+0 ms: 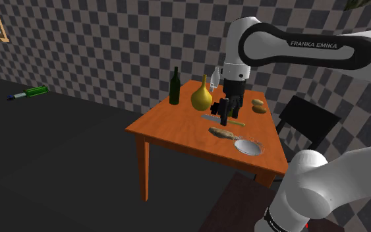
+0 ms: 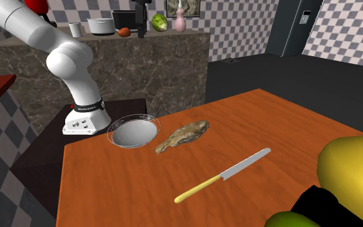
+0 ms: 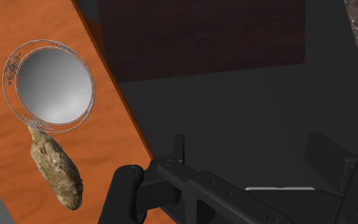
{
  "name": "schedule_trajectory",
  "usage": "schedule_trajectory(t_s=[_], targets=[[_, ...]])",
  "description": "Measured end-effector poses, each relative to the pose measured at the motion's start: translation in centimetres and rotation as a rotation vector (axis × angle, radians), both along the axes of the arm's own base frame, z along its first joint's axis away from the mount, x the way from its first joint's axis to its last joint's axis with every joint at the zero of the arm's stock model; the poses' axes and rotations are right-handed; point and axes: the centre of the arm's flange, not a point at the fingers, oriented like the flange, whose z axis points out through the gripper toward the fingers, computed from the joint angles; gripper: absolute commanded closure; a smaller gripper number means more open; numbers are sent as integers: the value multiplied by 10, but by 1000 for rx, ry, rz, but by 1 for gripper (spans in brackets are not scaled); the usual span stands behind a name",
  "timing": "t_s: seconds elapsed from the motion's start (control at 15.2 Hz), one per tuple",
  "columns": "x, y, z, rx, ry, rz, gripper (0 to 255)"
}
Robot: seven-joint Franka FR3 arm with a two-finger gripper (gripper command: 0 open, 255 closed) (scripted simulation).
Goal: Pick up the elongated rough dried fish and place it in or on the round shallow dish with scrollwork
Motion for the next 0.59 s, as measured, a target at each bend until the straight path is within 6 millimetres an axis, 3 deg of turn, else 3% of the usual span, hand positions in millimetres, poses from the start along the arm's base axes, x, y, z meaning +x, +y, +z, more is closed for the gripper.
schedule_trajectory(t_s=[0.2,0.59], targets=[[1,-14,-8,5,2,12,0],[15,-82,-46,32,11,71,0]])
